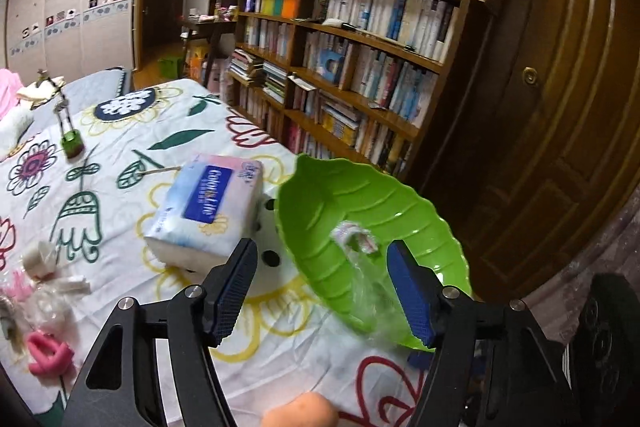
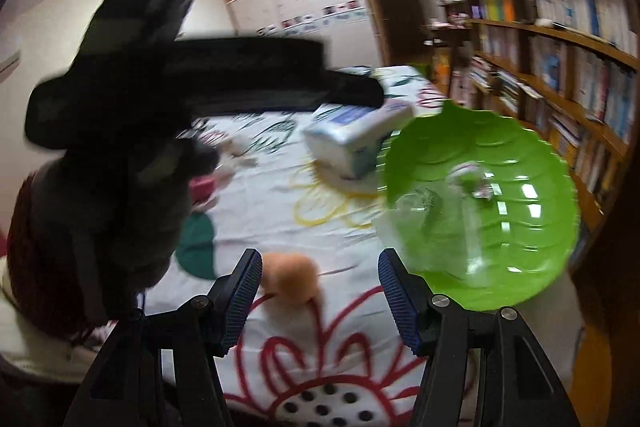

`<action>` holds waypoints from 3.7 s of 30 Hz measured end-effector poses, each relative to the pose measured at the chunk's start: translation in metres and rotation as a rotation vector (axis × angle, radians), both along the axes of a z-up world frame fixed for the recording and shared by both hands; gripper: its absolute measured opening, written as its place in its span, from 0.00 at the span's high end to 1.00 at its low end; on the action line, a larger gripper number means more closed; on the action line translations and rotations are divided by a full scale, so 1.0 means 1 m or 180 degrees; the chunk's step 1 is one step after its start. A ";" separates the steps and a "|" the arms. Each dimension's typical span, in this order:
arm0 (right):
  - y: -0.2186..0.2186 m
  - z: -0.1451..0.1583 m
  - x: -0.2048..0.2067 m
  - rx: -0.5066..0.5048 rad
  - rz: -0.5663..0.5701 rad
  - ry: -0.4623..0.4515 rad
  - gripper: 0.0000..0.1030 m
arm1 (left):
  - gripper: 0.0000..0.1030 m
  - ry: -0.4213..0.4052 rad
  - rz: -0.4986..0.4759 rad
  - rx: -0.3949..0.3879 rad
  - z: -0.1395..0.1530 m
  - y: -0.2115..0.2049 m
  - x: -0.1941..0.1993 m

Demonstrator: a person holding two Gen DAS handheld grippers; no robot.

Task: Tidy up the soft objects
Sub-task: 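Drop the clear bag into the green tray with the left tool while the right moves to the sponge, then grasp the orange makeup sponge with the right tool while the left grasps the pink foam curler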

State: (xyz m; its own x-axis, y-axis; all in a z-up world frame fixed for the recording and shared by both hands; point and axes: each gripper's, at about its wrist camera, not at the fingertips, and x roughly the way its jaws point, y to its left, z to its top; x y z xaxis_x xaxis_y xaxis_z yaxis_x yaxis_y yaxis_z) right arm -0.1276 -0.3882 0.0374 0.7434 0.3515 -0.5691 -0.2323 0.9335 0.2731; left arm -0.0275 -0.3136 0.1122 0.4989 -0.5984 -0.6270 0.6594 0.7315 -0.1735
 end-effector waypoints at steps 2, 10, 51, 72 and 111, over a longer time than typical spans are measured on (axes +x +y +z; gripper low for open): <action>0.010 -0.003 0.000 -0.0074 0.0105 0.0012 0.38 | 0.34 -0.0048 0.0118 -0.0013 0.004 0.012 0.002; 0.032 -0.011 0.004 -0.0325 0.0241 0.0044 0.38 | 0.33 -0.0097 0.0594 -0.0085 0.007 0.073 0.008; 0.065 -0.028 0.033 -0.0768 0.0017 0.0214 0.39 | 0.19 0.0221 0.1908 0.0125 -0.076 0.228 0.028; 0.067 -0.026 0.039 -0.0699 -0.0087 0.0289 0.46 | 0.33 0.0143 0.1832 0.0296 -0.087 0.215 0.040; 0.063 -0.021 0.038 -0.0583 -0.0132 0.0241 0.46 | 0.28 0.0117 0.2041 0.0113 -0.077 0.229 0.038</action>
